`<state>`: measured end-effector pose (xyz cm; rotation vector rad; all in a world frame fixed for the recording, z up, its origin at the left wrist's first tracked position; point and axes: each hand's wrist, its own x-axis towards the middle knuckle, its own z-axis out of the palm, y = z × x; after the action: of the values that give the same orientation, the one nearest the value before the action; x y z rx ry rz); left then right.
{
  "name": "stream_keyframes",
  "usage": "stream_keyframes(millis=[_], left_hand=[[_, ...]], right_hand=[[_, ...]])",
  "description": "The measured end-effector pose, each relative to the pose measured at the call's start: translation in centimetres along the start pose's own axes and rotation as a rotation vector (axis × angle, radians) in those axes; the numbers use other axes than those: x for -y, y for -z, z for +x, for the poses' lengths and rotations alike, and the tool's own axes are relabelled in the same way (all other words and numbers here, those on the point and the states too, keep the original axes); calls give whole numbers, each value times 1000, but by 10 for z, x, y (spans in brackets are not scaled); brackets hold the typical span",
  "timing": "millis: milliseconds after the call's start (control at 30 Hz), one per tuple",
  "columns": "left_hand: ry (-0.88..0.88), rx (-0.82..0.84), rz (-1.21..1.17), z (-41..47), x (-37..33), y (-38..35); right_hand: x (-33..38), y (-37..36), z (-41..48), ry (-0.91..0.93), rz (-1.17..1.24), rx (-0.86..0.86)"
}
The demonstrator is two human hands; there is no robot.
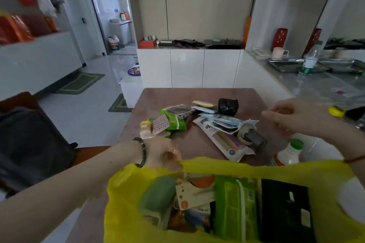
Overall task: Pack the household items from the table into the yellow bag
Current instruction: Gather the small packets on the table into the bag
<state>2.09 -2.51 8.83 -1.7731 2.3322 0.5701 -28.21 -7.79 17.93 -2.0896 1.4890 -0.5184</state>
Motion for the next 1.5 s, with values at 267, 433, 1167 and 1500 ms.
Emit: stream_keyframes(millis=[267, 433, 1167, 1500], left_hand=[[-53, -76, -449, 51, 24, 25], [0, -104, -647, 109, 19, 45], [570, 0, -1352, 273, 11, -18], [487, -151, -1434, 195, -2, 29]], right_hand=[[-16, -39, 85, -244, 162, 73], [-46, -53, 149, -203, -109, 176], [-133, -199, 279, 19, -683, 191], [-81, -97, 204, 184, -394, -91]])
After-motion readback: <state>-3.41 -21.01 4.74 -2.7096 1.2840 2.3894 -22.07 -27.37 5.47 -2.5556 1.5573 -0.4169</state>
